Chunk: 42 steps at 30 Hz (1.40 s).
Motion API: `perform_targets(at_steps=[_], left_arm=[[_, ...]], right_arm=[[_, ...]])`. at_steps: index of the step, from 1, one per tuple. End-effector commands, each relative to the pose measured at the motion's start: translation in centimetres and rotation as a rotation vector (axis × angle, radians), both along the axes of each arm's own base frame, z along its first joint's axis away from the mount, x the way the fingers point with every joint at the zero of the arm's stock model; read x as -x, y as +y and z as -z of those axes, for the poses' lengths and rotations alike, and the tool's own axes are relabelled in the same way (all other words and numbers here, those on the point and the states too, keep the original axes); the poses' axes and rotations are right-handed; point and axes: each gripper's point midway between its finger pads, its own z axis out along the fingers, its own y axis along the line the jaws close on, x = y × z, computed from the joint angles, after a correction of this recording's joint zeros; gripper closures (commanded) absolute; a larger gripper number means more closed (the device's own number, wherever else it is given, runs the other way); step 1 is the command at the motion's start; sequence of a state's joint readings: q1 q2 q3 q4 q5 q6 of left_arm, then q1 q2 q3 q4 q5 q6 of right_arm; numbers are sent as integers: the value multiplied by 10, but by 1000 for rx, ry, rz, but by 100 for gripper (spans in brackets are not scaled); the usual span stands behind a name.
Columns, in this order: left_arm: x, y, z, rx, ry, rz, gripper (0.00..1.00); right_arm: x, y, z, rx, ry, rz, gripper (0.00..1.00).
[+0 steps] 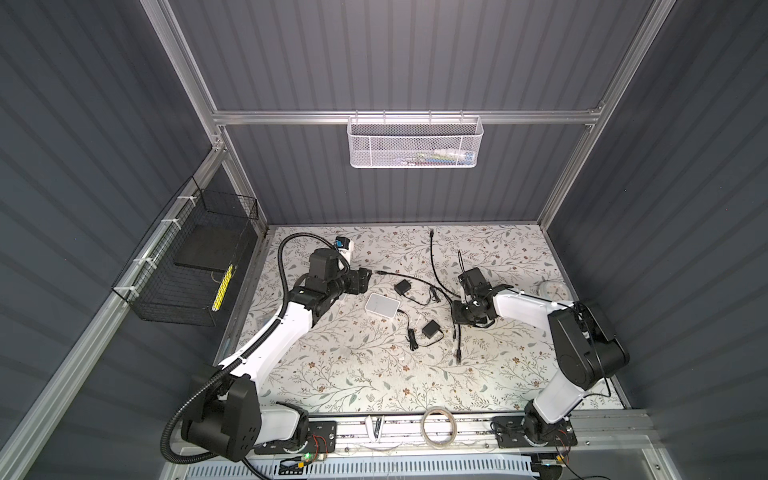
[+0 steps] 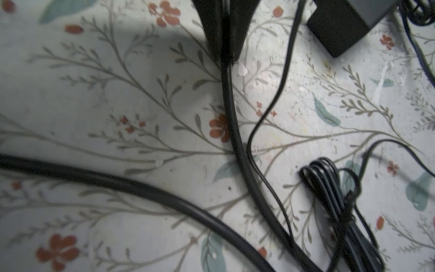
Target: Insert the plug into the switch port
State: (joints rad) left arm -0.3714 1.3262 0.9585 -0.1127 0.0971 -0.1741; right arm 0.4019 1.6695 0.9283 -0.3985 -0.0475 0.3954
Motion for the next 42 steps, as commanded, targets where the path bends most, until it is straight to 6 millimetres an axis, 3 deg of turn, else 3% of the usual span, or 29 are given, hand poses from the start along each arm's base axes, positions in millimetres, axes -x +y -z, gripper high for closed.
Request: perform_targets(at_steps=[1, 9, 14, 23, 25, 32, 42], left_arm=[[4, 2, -7, -6, -14, 16, 23], [10, -2, -12, 30, -25, 36, 23], [15, -8, -16, 54, -27, 76, 23], [26, -35, -13, 149, 10, 224, 24], [29, -44, -11, 178, 24, 268, 25], [42, -87, -5, 244, 77, 440, 27], [85, -180, 8, 417, 162, 708, 27]], right_arm=[[3, -14, -39, 65, -47, -19, 100], [6, -31, -113, 51, -195, 6, 100], [7, -33, -147, -8, -279, 35, 100], [4, -42, -206, -96, -460, 127, 100], [8, -44, -227, -134, -533, 148, 100], [11, -70, -248, -149, -666, 303, 100], [6, -78, -227, -304, -704, 521, 100]])
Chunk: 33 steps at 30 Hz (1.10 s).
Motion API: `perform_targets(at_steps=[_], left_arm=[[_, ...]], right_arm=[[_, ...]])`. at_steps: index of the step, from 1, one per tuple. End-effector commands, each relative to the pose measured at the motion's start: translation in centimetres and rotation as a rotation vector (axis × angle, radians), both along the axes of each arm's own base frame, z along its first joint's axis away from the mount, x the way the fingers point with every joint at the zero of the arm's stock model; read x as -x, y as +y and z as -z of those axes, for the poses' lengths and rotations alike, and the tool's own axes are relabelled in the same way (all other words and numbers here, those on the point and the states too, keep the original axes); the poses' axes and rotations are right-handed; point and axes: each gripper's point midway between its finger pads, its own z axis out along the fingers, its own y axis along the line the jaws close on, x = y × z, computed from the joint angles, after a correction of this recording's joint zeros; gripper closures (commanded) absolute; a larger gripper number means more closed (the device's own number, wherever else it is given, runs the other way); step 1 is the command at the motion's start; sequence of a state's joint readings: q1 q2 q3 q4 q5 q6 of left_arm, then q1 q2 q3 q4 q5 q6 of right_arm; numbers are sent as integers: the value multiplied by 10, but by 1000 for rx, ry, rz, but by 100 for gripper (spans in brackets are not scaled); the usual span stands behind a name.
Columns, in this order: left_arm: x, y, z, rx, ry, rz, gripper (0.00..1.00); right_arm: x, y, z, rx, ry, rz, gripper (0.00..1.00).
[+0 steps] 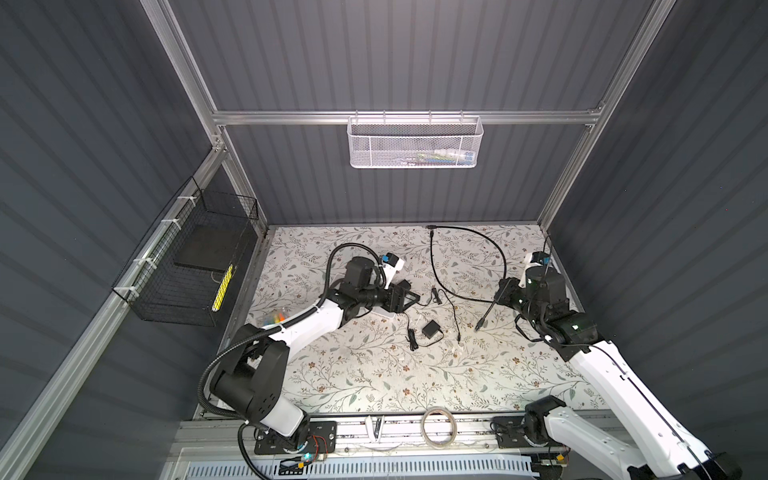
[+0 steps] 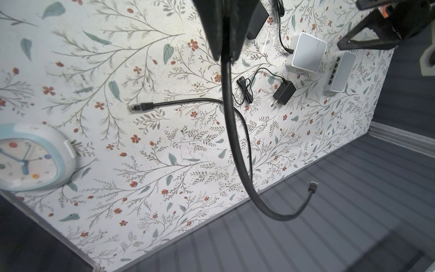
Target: Insert the plug into the switch port
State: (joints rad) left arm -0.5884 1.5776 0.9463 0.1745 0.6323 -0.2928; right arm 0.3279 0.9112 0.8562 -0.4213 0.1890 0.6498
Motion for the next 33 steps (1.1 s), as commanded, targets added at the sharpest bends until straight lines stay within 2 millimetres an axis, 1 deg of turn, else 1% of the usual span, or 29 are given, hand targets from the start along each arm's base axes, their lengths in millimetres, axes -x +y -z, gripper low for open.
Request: perform_targets(at_steps=[1, 5, 7, 12, 15, 18, 23, 28, 33], left_arm=[[15, -28, -24, 117, -12, 102, 27], [30, -48, -22, 160, 20, 172, 26], [37, -57, -18, 179, 44, 208, 26], [49, -77, -15, 244, 99, 279, 26], [55, -86, -8, 264, 132, 306, 26], [58, -91, -11, 309, 151, 323, 28], [65, -99, -8, 315, 168, 361, 33], [73, -106, -3, 307, 177, 400, 44], [74, -109, -1, 313, 177, 412, 53]], right_arm=[[-8, -4, -11, -112, -80, 88, 100], [-9, -7, -5, -154, -99, 123, 100], [-10, -8, -2, -168, -101, 137, 100], [-11, -7, 9, -208, -98, 157, 100], [-12, -8, 12, -222, -105, 170, 100], [-12, -9, 14, -224, -106, 180, 100], [-13, -10, 14, -237, -115, 194, 100], [-16, -8, 14, -259, -118, 195, 100], [-17, -6, 13, -275, -120, 187, 100]])
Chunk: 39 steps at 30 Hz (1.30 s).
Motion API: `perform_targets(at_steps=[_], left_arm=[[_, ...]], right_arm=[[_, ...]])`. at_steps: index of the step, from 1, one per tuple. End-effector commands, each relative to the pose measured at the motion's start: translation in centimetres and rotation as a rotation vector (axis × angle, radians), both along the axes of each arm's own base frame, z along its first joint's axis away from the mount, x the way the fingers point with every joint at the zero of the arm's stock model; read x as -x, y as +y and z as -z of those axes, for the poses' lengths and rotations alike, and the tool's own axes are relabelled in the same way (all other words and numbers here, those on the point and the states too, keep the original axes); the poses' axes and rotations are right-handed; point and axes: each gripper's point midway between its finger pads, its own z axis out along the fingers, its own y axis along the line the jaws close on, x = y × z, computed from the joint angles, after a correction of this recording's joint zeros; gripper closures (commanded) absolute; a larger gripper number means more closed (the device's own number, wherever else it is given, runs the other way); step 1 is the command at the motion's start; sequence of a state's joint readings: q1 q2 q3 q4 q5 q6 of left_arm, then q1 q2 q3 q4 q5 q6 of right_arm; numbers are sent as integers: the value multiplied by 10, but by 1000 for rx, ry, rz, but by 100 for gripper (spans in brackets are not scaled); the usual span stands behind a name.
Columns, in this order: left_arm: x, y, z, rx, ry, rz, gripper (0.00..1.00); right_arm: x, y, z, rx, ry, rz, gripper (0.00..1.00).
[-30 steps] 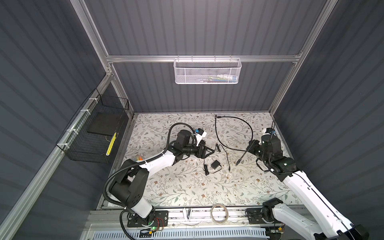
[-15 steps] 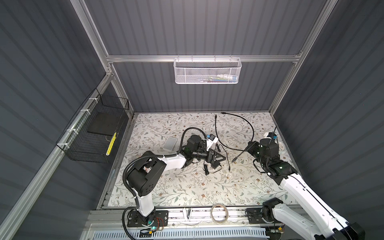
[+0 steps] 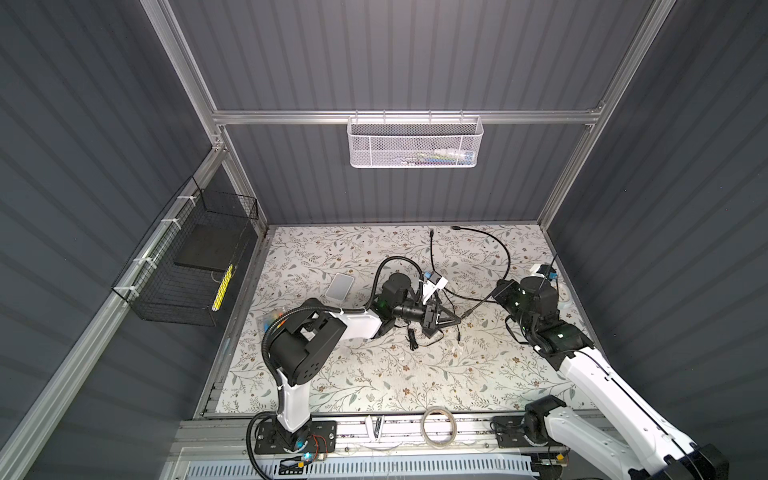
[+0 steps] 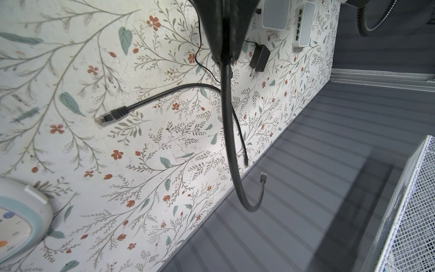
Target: Insert the plug into the switch port
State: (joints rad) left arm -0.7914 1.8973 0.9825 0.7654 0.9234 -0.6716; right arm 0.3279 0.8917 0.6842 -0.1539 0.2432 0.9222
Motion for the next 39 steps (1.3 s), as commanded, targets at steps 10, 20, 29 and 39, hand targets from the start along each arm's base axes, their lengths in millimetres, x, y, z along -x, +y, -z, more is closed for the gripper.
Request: perform_targets(at_steps=[10, 20, 29, 39], left_arm=[[-3, -13, -7, 51, -38, 19, 58], [-5, -15, -15, 76, -50, 14, 74], [-6, -16, -17, 83, -51, 15, 86], [-5, -14, -16, 61, -66, 22, 100]], right_arm=[[-3, 2, -7, -44, -32, -1, 100], [-5, 1, -6, -49, -35, 6, 100], [-6, 1, -4, -58, -33, 7, 100], [-4, 4, 3, -28, -2, -25, 100]])
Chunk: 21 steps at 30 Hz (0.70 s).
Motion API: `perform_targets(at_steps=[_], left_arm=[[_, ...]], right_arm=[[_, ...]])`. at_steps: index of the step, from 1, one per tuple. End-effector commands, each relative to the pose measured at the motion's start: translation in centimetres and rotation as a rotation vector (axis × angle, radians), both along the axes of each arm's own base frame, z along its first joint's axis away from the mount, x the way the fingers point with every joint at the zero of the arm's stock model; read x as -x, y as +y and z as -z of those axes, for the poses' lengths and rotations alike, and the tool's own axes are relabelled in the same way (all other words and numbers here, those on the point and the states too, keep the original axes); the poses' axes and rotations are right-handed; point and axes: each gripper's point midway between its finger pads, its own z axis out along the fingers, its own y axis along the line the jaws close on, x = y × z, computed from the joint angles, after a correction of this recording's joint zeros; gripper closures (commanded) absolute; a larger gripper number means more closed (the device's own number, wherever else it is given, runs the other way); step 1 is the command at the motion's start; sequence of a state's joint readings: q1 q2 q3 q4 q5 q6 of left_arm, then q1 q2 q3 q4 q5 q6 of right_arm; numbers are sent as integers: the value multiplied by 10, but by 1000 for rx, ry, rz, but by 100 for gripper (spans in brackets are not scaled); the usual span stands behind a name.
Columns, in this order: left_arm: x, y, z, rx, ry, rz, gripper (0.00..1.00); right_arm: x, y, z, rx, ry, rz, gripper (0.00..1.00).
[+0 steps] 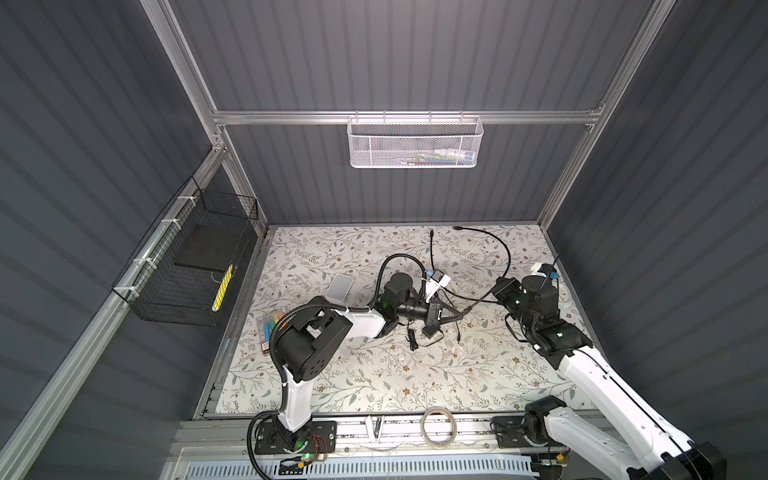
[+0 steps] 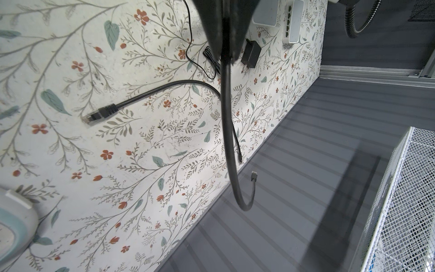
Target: Insert the plug into the switch port
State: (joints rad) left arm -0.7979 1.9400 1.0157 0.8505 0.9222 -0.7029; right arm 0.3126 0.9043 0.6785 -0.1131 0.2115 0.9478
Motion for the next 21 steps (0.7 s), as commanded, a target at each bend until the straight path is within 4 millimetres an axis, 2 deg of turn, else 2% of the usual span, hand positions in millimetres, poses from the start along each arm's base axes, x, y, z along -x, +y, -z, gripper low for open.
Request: perform_targets(at_steps=[1, 2, 3, 6, 9, 11, 13, 15, 18, 19, 21], left_arm=[[1, -3, -9, 8, -49, 25, 100], [2, -2, -10, 0, -56, 30, 100], [2, 0, -9, -13, -60, 38, 100], [2, 11, -7, -61, -68, 79, 100], [1, 27, -5, -129, -86, 130, 100], [2, 38, -4, -184, -103, 160, 100], [4, 48, -7, -214, -108, 189, 100], [7, 57, -11, -220, -91, 226, 100], [15, 73, -12, -267, -75, 289, 100], [15, 75, -17, -270, -86, 305, 100], [23, 85, -16, -311, -63, 346, 98]], right_arm=[[2, 3, 4, 31, 22, -38, 100], [4, 3, 6, 61, 40, -56, 95], [7, 2, 6, 101, 62, -74, 85], [17, -3, 6, 257, 115, -146, 63], [29, -13, 2, 431, 176, -217, 54], [36, -19, -4, 526, 196, -253, 51], [39, -14, -11, 595, 178, -333, 51], [44, 8, -13, 638, 118, -512, 52], [60, 48, -3, 652, 43, -808, 55], [64, 55, 0, 666, 28, -866, 57], [70, 68, 2, 769, -16, -953, 57]])
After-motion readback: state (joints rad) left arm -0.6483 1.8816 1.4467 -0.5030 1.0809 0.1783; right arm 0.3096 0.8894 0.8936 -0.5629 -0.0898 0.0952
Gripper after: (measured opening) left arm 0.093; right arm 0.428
